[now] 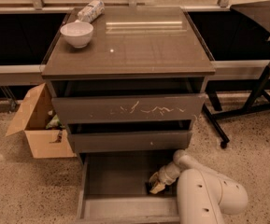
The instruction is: Pick rxbar chocolate from bottom drawer and place on counter
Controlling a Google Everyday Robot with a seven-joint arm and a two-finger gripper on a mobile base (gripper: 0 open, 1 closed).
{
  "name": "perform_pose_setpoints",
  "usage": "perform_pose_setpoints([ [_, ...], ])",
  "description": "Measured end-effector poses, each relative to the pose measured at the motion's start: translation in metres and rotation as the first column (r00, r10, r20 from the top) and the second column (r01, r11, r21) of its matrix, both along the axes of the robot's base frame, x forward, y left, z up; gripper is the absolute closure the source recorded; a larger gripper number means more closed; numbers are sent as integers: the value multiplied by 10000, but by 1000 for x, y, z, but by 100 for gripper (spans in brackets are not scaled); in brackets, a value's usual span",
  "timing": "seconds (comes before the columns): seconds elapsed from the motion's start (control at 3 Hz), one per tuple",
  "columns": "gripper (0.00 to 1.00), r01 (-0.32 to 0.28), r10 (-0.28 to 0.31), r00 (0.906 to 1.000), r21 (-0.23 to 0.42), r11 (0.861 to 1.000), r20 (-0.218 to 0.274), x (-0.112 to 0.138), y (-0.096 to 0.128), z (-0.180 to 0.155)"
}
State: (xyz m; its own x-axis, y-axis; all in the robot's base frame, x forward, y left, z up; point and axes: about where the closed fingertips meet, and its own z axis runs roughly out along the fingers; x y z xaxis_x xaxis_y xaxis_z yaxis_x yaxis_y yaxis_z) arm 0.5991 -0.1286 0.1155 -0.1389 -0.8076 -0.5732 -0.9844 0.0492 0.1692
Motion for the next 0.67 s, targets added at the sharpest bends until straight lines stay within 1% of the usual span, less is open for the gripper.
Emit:
perform_pose_setpoints([
  [0.33, 100, -346, 321, 9977, 419, 9985, 598, -4, -2, 15],
  [0.67, 100, -1026, 833, 9857, 1297, 9862, 1466, -11, -6, 62],
])
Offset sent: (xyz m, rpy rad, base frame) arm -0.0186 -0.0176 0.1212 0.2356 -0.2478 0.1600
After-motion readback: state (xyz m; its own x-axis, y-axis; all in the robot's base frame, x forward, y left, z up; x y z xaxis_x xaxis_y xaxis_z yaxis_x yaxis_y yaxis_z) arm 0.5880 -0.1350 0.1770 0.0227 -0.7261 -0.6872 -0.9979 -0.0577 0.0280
